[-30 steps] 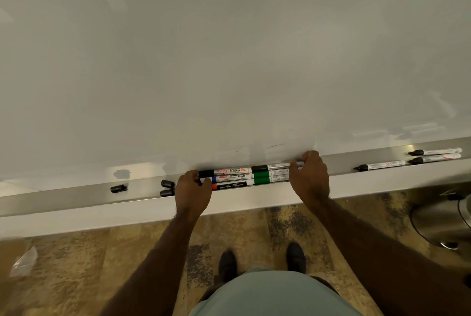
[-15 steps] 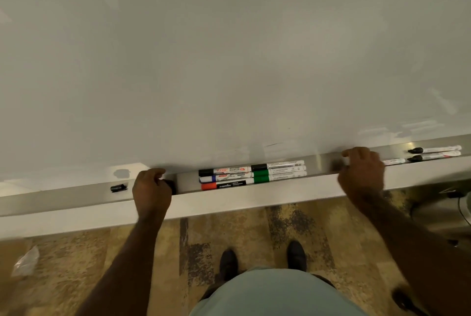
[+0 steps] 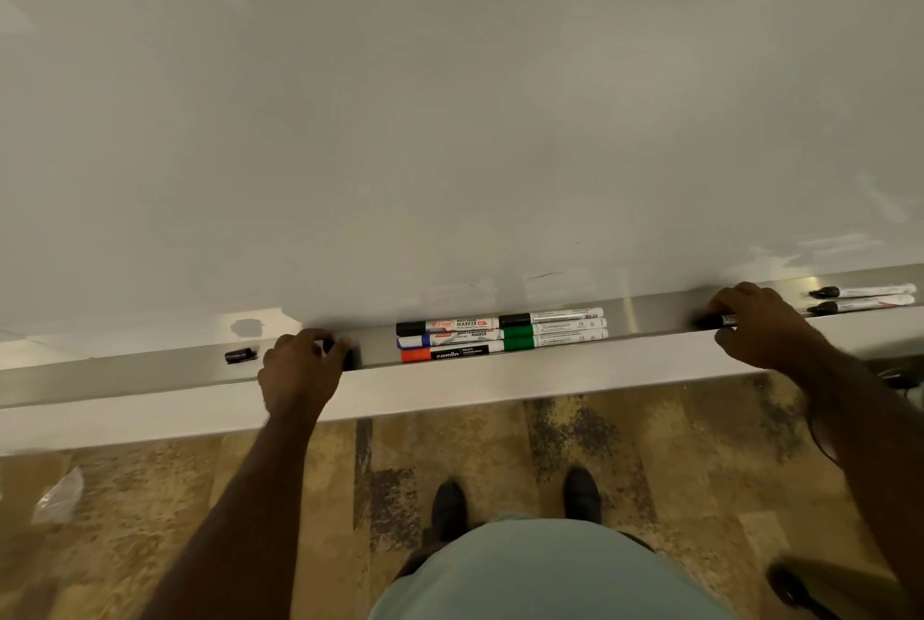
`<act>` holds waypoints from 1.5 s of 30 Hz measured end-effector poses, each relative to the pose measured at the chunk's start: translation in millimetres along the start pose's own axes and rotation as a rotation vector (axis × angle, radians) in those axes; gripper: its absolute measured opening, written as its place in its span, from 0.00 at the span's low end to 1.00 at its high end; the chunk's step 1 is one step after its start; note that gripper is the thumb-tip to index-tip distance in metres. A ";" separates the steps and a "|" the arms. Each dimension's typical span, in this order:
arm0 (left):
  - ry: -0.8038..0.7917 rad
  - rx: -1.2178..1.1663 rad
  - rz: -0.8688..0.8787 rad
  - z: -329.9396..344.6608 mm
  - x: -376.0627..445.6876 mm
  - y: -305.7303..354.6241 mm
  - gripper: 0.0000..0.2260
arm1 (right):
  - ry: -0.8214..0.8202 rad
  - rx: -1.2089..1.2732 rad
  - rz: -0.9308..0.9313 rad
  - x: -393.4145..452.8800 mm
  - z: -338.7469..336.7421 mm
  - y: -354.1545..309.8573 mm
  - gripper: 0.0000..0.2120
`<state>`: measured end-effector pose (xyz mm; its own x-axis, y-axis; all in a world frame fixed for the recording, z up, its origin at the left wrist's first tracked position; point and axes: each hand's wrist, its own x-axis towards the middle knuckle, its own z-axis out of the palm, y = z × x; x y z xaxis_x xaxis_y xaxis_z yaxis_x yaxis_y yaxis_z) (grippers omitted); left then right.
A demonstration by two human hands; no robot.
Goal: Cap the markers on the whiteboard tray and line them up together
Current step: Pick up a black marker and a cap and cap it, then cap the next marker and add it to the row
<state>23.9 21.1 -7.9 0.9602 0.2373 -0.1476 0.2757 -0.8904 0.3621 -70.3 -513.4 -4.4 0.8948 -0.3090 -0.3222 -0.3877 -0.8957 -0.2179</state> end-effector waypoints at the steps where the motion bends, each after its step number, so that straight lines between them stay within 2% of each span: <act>1: 0.015 0.011 -0.025 0.9 0.3 3.4 0.17 | -0.029 -0.007 -0.016 2.5 -3.3 0.6 0.15; 8: 0.026 -0.023 -0.119 3.9 2.8 20.2 0.14 | -0.079 -0.051 -0.091 5.5 -15.7 3.5 0.07; 12: 0.063 -0.089 -0.213 6.2 1.5 23.1 0.09 | -0.007 -0.023 -0.081 -1.8 -13.1 -9.6 0.08; 15: 0.097 -0.127 -0.254 9.6 1.9 21.6 0.10 | 0.059 -0.042 -0.168 -6.9 -5.9 -26.8 0.10; 22: 0.174 -0.304 -0.224 16.0 1.2 11.6 0.11 | 0.261 0.104 -0.305 -13.4 13.3 -76.2 0.09; 28: 0.251 -0.794 -0.339 7.7 -3.0 1.7 0.11 | 0.378 0.233 -0.388 -26.5 29.7 -113.8 0.09; 31: 0.271 -1.063 -0.394 -1.9 -2.3 3.9 0.06 | 0.393 0.344 -0.453 -35.5 32.5 -135.7 0.11; 33: 0.156 -1.325 -0.426 -7.8 -3.9 11.5 0.02 | 0.356 0.419 -0.455 -40.4 32.7 -153.6 0.13; 35: -0.048 -1.609 -0.467 -11.6 -10.9 23.8 0.04 | 0.298 0.464 -0.467 -45.0 33.0 -173.7 0.15; 37: -0.203 -1.762 -0.484 -12.2 -20.0 37.3 0.06 | 0.214 0.482 -0.504 -50.4 34.4 -195.3 0.14; 40: -0.327 -1.830 -0.513 -9.9 -34.7 58.8 0.05 | 0.114 0.523 -0.516 -60.6 40.0 -224.1 0.06; 45: -0.425 -1.735 -0.556 -6.0 -54.6 84.7 0.03 | 0.034 0.573 -0.520 -75.6 45.3 -252.7 0.10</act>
<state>-4.9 -65.0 36.4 0.7568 -0.0188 -0.6534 0.5080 0.6458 0.5699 -50.0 -249.3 33.3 0.9959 0.0879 -0.0211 0.0387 -0.6260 -0.7788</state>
